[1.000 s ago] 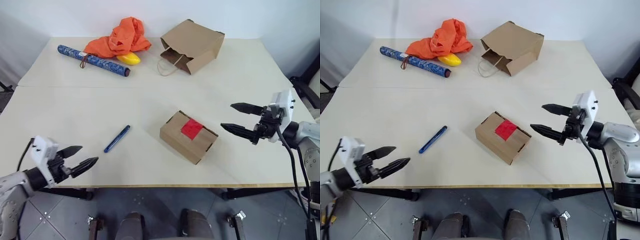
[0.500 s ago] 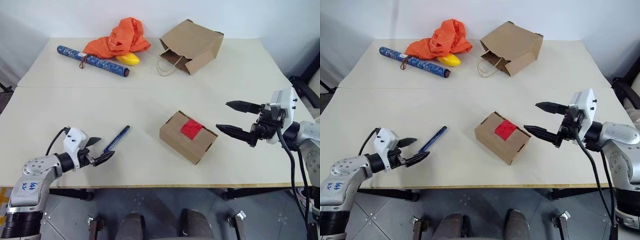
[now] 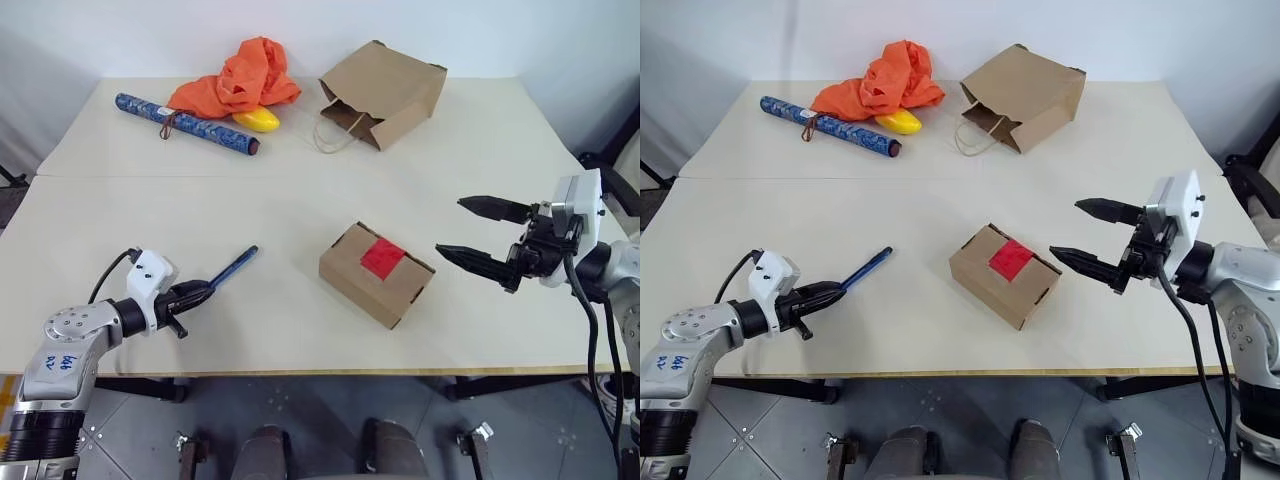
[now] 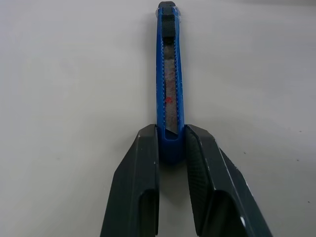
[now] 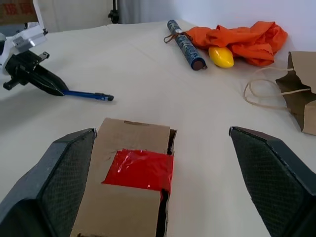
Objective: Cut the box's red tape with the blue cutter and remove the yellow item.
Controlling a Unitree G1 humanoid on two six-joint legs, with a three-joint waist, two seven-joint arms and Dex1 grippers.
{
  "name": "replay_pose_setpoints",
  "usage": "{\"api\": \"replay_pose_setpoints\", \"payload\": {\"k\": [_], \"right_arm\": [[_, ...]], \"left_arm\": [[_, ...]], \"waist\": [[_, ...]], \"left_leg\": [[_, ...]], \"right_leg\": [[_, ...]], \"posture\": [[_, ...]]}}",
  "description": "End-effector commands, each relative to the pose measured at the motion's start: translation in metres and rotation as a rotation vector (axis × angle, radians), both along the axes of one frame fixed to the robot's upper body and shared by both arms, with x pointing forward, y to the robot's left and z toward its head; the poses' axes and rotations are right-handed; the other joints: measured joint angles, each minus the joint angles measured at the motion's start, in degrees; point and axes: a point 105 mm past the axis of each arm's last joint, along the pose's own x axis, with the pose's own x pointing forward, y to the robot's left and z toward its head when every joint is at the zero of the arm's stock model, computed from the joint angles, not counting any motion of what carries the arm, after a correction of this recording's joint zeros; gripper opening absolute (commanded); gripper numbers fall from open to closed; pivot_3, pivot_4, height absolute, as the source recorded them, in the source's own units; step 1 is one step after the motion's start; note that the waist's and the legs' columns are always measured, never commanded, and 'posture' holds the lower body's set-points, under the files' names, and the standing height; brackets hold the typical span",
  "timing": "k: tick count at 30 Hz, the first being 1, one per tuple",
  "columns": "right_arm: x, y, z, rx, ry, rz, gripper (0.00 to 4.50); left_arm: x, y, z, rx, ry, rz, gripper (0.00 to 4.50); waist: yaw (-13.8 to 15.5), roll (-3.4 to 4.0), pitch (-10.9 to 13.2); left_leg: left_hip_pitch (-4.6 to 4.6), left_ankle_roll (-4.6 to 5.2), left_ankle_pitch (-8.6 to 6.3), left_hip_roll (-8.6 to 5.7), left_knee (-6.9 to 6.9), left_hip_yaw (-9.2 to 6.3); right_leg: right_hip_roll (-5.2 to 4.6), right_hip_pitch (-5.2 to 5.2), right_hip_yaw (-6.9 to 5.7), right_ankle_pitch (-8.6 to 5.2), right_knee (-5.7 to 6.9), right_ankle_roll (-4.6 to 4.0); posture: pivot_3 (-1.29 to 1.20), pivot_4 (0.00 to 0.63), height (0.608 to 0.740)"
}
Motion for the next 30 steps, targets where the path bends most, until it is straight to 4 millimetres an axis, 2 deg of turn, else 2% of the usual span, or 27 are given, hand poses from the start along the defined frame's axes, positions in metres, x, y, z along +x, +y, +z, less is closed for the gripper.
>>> {"api": "replay_pose_setpoints", "payload": {"k": [1,4,8,10,14,18,21,24,27,30], "right_arm": [[-0.008,0.027,0.017,-0.014,-0.037,0.087,4.5],[-0.006,0.061,0.01,-0.116,0.011,0.139,4.5],[-0.004,0.089,0.002,-0.22,0.086,0.168,4.5],[0.0,0.101,-0.005,-0.243,0.178,0.18,4.5],[-0.005,0.135,-0.013,-0.394,0.084,0.287,3.64],[-0.006,0.158,-0.018,-0.477,0.022,0.347,2.25],[-0.001,0.181,-0.034,-0.578,-0.016,0.391,1.18],[0.002,0.196,-0.043,-0.63,-0.051,0.416,0.15],[-0.005,0.212,-0.055,-0.678,-0.062,0.486,0.04],[-0.013,0.216,-0.066,-0.715,-0.069,0.554,0.04]], "left_arm": [[-0.011,0.001,-0.014,0.053,0.081,-0.065,0.41],[-0.019,0.002,-0.008,0.043,0.094,-0.11,0.41],[-0.028,0.003,-0.001,0.078,0.077,-0.185,0.41],[-0.027,0.007,-0.002,0.116,0.073,-0.198,0.41],[-0.028,0.005,-0.004,0.176,0.058,-0.262,0.41],[-0.031,0.004,-0.007,0.27,0.033,-0.308,0.41],[-0.038,-0.001,-0.009,0.305,0.001,-0.35,0.41],[-0.044,-0.007,-0.008,0.293,-0.011,-0.361,0.41],[-0.057,-0.011,-0.012,0.281,0.025,-0.375,0.41],[-0.064,-0.012,-0.014,0.289,0.036,-0.374,0.41]], "waist": [[-0.2,0.01,0.0],[-0.8,0.06,0.0],[-0.8,0.08,0.0],[-0.8,0.09,0.0],[-0.8,0.1,0.0],[-0.8,0.1,0.0],[-1.1,0.11,0.0],[-1.6,0.1,0.0],[-1.9,0.1,0.0],[-1.8,0.1,0.0]], "left_leg": [[0.0,0.0,0.0,0.0,-0.01,0.0],[0.01,-0.04,-0.03,0.01,-0.04,0.0],[0.03,-0.1,-0.09,0.09,-0.09,0.05],[0.01,-0.09,-0.11,0.08,-0.07,0.07],[-0.04,-0.1,-0.12,0.12,-0.08,0.08],[-0.14,-0.1,-0.14,0.12,-0.06,0.1],[-0.12,-0.11,-0.14,0.13,-0.06,0.1],[-0.12,-0.11,-0.15,0.14,-0.08,0.11],[-0.12,-0.12,-0.18,0.14,-0.07,0.12],[-0.12,-0.14,-0.19,0.15,-0.09,0.12]], "right_leg": [[0.0,-0.01,0.0,0.0,0.02,0.0],[0.01,-0.06,0.02,0.0,0.04,0.0],[0.09,-0.16,0.09,-0.01,0.11,-0.03],[0.09,-0.18,0.1,-0.01,0.1,-0.03],[0.14,-0.26,0.1,-0.02,0.1,-0.03],[0.14,-0.35,0.11,-0.02,0.12,-0.03],[0.15,-0.38,0.11,-0.02,0.2,-0.03],[0.15,-0.41,0.13,-0.02,0.25,-0.03],[0.15,-0.42,0.13,-0.01,0.28,-0.03],[0.15,-0.45,0.13,-0.01,0.28,-0.03]], "posture": [[0.0,0.15,0.74],[0.0,0.15,0.74],[0.0,0.15,0.74],[0.0,0.15,0.74],[0.0,0.15,0.74],[0.0,0.15,0.74],[0.0,0.15,0.74],[0.0,0.15,0.74],[0.0,0.15,0.74],[0.0,0.15,0.74]]}}
